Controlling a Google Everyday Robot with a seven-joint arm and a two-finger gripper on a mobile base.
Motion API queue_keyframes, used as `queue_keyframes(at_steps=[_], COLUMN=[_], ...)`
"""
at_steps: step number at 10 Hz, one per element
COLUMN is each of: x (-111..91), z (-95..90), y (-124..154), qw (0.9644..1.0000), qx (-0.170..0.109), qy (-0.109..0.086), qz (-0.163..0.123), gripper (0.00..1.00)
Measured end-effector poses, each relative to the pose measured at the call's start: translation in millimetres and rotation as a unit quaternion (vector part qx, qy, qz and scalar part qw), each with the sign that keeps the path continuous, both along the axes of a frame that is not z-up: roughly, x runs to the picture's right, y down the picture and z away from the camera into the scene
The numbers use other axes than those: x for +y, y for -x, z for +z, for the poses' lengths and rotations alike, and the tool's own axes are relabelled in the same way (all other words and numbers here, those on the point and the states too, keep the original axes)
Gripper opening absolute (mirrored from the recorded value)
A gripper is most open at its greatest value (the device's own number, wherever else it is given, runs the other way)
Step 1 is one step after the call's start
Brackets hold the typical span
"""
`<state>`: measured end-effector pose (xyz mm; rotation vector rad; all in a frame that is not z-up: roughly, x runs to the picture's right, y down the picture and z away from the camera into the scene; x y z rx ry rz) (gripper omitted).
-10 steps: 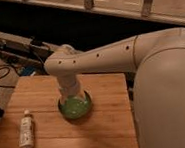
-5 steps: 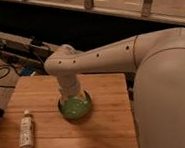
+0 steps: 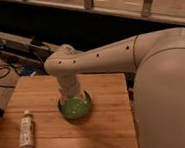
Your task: Place the bottle in the ceramic bowl
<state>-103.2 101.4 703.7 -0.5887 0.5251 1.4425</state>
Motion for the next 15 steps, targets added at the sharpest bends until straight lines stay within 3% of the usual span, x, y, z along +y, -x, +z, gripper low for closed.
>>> queue_keyframes(at_steps=[4, 7, 9, 12, 15], x=[-1.5, -15.5, -31.6, -44.5, -34.1], z=[-0.2, 5.1, 14.2, 22.2, 11.1], y=[-0.3, 26.6, 70.3, 125.0, 179.4], qw=[1.0000, 0.9983, 0.9948, 0.9876, 0.9796], qx=[0.000, -0.018, -0.043, -0.079, -0.122], qy=[-0.004, -0.042, -0.065, -0.083, -0.082], qz=[-0.002, -0.036, -0.066, -0.108, -0.137], gripper=[0.65, 0.65, 0.65, 0.65, 0.65])
